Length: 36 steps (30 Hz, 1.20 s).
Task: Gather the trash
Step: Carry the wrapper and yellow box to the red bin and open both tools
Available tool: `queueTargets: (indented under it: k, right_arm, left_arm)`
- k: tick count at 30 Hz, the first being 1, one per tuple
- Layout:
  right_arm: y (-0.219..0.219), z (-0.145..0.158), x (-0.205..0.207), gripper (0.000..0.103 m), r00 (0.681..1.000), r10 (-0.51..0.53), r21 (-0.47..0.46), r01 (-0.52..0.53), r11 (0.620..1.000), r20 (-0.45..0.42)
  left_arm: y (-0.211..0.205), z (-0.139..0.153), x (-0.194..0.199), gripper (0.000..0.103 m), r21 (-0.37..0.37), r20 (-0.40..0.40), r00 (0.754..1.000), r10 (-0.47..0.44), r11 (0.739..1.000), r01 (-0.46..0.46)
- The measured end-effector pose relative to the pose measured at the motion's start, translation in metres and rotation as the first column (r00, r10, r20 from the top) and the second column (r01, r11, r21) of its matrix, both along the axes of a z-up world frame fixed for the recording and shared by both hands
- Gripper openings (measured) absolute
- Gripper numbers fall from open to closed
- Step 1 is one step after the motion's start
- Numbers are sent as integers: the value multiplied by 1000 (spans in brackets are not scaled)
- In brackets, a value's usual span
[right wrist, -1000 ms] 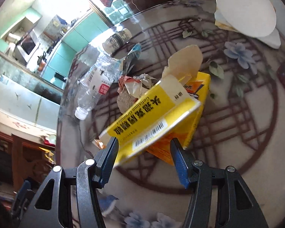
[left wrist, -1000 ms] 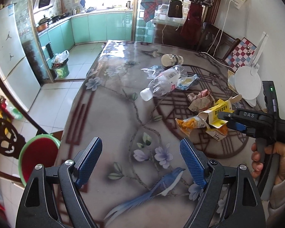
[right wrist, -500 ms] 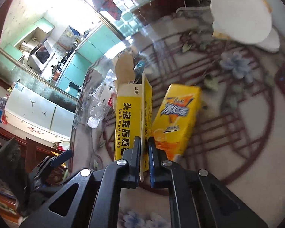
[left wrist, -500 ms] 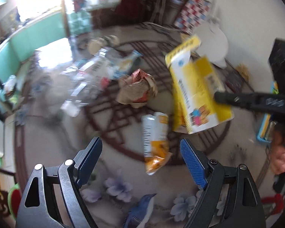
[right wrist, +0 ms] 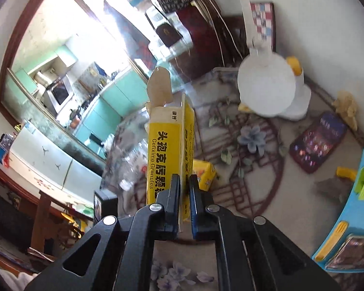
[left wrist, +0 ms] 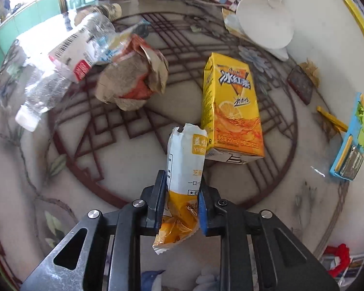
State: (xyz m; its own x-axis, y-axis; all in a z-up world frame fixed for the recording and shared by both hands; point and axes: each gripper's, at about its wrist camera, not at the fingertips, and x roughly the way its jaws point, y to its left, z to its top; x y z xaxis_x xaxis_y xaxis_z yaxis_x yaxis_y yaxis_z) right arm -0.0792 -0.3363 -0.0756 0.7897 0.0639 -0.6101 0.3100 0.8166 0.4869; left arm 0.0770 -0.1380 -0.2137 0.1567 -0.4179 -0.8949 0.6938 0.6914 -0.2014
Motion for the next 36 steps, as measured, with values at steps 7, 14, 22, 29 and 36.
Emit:
queueTargets:
  k: [7, 14, 22, 29, 36]
  right_arm:
    - [20, 48, 11, 6, 998, 29, -83, -25, 996, 48]
    - [80, 56, 30, 6, 994, 97, -97, -91, 991, 53]
    - [149, 36, 49, 6, 987, 159, -101, -158, 982, -6]
    - [189, 20, 58, 6, 980, 192, -92, -196, 976, -47]
    - [228, 14, 70, 6, 967, 245, -94, -251, 963, -67]
  left_arm:
    - [43, 52, -8, 16, -123, 68, 995, 67, 991, -59]
    - [119, 103, -14, 16, -198, 138, 971, 196, 966, -167]
    - [188, 118, -20, 16, -216, 155, 942, 299, 940, -263]
    - [221, 114, -20, 16, -226, 133, 939, 318, 932, -284]
    - [254, 111, -17, 16, -243, 112, 925, 363, 913, -328]
